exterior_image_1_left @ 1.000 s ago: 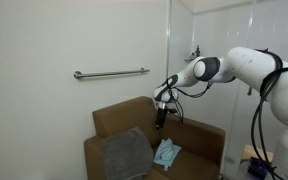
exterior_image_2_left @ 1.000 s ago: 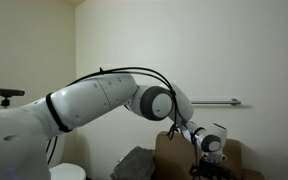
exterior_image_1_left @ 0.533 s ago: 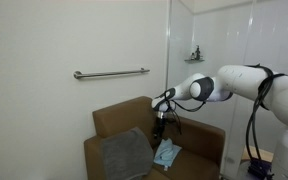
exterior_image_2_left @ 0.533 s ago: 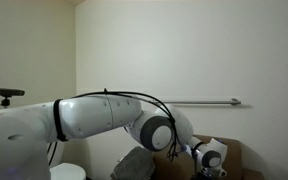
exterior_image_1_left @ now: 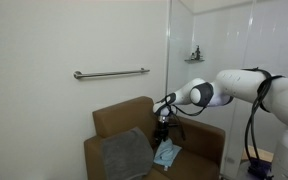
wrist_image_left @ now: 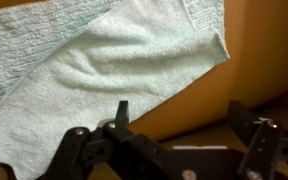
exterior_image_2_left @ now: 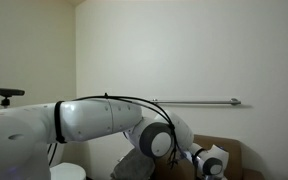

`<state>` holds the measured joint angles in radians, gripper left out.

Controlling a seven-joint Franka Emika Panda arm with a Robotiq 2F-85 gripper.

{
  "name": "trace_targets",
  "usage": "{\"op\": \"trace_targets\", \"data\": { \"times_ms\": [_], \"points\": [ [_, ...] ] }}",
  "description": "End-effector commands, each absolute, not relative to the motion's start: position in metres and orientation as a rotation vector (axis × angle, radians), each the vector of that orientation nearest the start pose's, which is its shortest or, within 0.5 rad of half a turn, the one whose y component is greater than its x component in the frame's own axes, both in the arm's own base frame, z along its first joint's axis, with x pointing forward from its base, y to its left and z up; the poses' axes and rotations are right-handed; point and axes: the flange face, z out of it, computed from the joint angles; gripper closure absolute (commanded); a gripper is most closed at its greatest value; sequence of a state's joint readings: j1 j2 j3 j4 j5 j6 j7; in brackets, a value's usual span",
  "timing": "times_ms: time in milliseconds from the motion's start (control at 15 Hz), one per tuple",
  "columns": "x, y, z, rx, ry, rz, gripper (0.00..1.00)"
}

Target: Put the towels on the arm rest

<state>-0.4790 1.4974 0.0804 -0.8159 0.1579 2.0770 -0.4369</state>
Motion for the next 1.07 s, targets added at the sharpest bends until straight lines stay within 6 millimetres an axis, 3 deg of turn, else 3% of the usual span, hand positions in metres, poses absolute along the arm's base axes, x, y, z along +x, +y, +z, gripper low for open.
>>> {"op": "trace_targets", "data": {
  "times_ms": [0,533,1000],
  "points": [
    [0.651,-0.302,-0.050,-2.794,0.281,0.202,0.00],
    [0.658,-0.296,-0.047,-2.835,0.227,0.197,0.00],
    [0.638,-0.270,-0.069,-2.833,0.430,0.496,0.00]
  ]
}}
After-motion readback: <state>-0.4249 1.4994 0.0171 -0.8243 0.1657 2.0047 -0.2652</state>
